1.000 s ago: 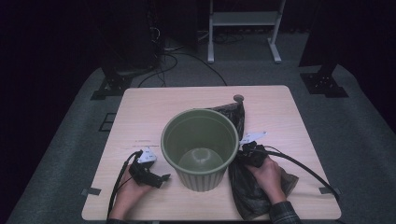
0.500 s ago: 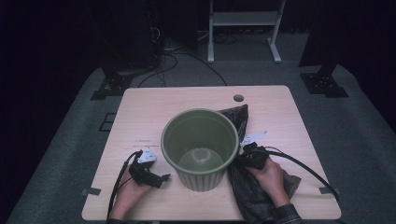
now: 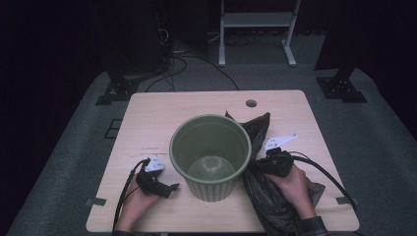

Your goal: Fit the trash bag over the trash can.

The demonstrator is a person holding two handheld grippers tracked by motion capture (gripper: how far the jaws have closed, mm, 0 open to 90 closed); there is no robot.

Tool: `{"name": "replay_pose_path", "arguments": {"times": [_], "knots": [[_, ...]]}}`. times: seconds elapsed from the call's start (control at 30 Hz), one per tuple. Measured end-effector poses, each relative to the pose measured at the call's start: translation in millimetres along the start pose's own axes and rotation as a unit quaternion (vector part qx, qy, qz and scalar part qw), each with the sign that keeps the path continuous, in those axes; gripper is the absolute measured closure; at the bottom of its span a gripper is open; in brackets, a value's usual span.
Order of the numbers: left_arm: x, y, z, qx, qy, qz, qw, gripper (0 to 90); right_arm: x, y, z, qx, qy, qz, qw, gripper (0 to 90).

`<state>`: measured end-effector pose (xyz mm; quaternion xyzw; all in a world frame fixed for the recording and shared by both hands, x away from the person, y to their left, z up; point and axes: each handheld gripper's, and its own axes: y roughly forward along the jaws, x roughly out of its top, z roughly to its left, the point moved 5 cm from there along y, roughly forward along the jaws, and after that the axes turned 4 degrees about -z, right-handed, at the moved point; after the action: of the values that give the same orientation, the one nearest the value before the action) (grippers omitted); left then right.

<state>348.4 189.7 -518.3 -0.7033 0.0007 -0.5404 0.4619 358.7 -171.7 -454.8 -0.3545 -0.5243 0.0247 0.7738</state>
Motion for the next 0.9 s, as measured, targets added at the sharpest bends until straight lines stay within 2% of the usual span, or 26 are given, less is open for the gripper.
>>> {"name": "replay_pose_path", "arguments": {"times": [0.27,0.47,0.7,0.9], "knots": [[0.0,0.0,0.0,0.000,0.000,0.000,1.0000,0.0,11.6,-30.7,8.0,0.022,-0.006,-0.031,0.9993,88.9],[0.0,0.0,-0.2,0.001,0.000,0.000,1.0000,0.0,22.6,-47.1,17.8,0.028,-0.022,-0.035,0.9987,88.8],[0.0,0.0,-0.3,0.001,0.000,0.000,1.0000,0.0,38.4,-63.9,32.8,0.053,-0.039,-0.053,0.9964,88.7],[0.0,-0.1,-0.4,0.001,0.000,0.000,1.0000,0.0,51.6,-76.9,46.0,0.080,-0.059,-0.065,0.9929,88.7]]}}
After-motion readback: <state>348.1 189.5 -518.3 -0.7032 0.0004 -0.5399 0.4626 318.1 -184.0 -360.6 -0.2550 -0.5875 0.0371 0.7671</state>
